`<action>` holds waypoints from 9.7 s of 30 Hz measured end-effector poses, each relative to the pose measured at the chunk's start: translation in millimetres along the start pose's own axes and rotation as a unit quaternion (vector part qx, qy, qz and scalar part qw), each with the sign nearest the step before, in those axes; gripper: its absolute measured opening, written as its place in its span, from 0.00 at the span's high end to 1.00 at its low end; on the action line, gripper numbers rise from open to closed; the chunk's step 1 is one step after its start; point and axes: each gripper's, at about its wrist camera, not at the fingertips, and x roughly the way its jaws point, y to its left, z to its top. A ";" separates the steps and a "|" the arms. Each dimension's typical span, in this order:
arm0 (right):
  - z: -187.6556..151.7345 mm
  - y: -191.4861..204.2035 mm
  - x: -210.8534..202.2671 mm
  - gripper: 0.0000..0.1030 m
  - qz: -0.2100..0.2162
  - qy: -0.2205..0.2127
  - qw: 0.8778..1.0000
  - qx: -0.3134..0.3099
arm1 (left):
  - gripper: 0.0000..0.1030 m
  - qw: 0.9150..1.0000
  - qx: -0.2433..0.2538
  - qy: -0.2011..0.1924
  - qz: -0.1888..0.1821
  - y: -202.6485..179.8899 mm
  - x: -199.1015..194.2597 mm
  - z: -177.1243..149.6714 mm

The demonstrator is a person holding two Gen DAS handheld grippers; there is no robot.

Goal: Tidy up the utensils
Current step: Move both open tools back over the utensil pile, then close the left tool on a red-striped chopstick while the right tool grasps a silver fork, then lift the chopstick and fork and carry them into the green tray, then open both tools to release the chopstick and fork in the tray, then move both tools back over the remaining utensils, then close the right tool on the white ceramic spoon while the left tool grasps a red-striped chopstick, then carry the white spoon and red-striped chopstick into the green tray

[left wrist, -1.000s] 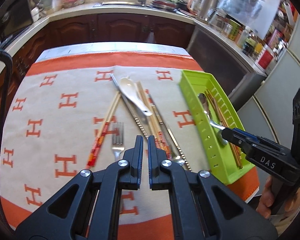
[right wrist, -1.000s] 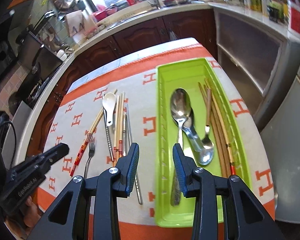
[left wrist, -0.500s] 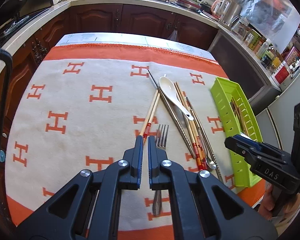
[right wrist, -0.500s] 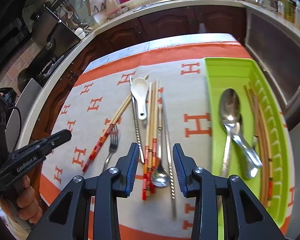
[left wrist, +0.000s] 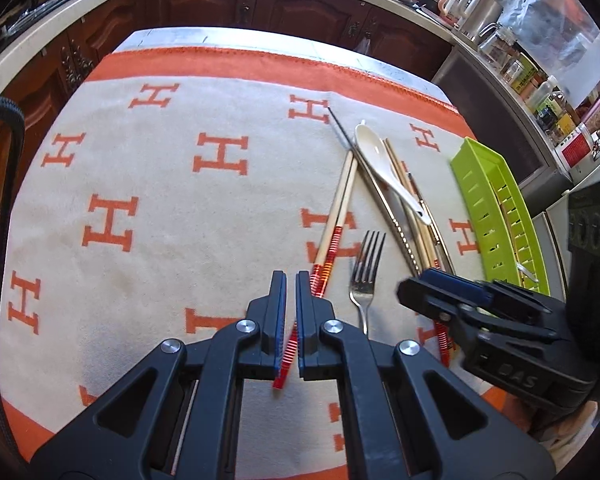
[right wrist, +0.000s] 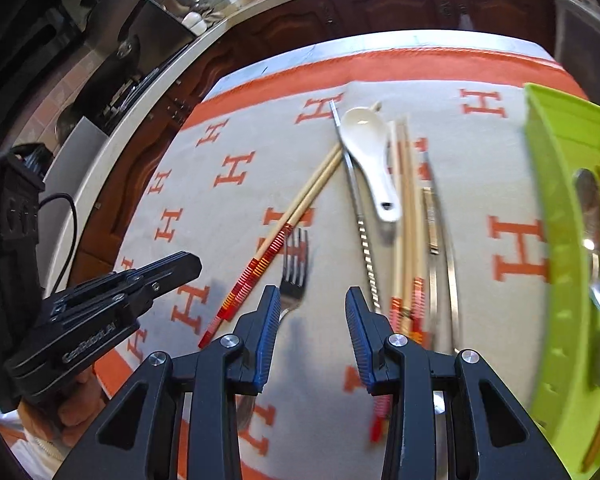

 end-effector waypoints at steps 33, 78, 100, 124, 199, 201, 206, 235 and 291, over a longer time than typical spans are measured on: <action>-5.5 -25.5 -12.0 0.98 0.054 -0.082 0.995 0.008 | 0.99 0.998 0.033 0.035 -0.040 -19.0 52.3 16.1; -22.1 -31.3 -52.9 0.98 0.070 -0.116 0.990 0.034 | 0.97 0.999 0.003 -0.035 0.014 -10.0 13.4 19.4; -71.4 -131.6 -247.4 0.98 -0.096 -0.254 0.960 0.064 | 0.97 0.987 0.111 -0.038 -0.112 -215.6 -38.6 -2.6; -22.7 -180.8 -141.7 0.86 -0.113 -0.147 0.982 0.026 | 0.97 0.991 0.074 0.017 -0.109 -249.7 50.2 -16.1; 76.6 -53.0 -1.3 0.76 0.022 -0.015 0.997 0.070 | 0.97 1.000 0.008 -0.006 -0.022 -41.2 38.1 19.3; 84.9 -57.6 12.2 0.80 0.028 -0.003 0.996 0.082 | 0.97 1.000 0.006 0.000 -0.025 -42.0 44.8 22.7; 100.5 -63.5 41.5 0.81 0.031 0.014 0.995 0.094 | 0.97 1.000 0.009 0.010 -0.026 -43.1 58.1 29.4; 100.0 -60.2 42.2 0.93 0.026 -0.048 0.992 0.111 | 0.86 0.998 -0.005 0.032 -0.049 -47.7 80.8 47.2; -49.2 -191.2 -182.5 0.67 -0.126 -0.216 0.943 0.219 | 0.97 0.991 0.080 -0.063 -0.087 -211.0 -40.9 13.4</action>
